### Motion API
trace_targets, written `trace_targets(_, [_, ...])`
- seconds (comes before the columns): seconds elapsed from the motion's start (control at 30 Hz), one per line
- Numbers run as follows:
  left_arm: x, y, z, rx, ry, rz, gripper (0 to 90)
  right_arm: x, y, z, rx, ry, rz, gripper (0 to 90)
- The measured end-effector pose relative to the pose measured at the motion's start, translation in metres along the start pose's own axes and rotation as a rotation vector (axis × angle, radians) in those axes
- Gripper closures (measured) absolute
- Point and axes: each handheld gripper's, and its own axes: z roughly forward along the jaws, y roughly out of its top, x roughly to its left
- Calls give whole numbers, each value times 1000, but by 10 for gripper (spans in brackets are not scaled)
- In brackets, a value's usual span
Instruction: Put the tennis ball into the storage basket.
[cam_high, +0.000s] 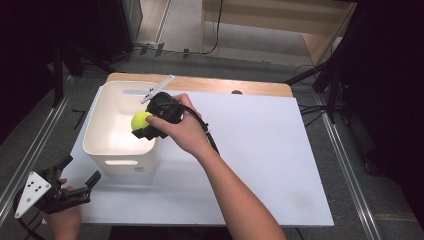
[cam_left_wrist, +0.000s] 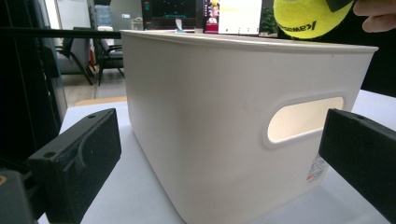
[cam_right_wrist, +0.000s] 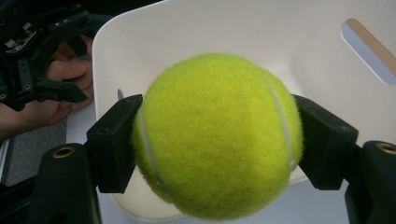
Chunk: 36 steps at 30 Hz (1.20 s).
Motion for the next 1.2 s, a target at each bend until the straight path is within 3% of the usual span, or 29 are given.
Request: trace_targets(1.2, [1,0,0,-3,-8,-3,0,3,-7,34,83,-5,-28,232])
